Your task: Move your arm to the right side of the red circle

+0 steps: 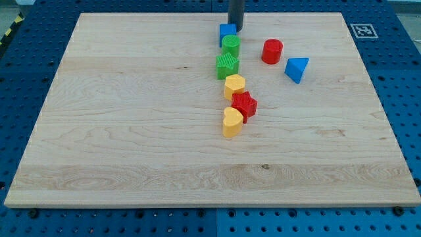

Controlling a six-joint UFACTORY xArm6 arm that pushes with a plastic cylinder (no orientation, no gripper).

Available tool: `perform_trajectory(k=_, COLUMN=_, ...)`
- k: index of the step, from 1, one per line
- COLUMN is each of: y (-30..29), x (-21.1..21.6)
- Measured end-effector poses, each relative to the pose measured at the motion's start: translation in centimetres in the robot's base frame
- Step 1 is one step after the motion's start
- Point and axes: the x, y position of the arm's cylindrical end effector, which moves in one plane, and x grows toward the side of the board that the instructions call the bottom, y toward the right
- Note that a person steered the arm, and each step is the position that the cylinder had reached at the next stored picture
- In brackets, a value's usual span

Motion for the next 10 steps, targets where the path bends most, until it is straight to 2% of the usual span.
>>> perform_trajectory(k=2, y=0.0, x=2.3)
perform_trajectory(k=3, y=-0.5, x=2.1)
perform_trajectory(k=4, y=1.6, x=-0.2)
perform_trajectory(k=6, y=14.8, x=-0.1)
perform_trajectory(k=7, y=22.1, x=3.5)
perform_trajectory(k=8, y=24.5, x=9.2)
perform_trajectory(k=9, y=23.6, x=12.1)
perform_trajectory(k=10, y=22.4, x=11.5)
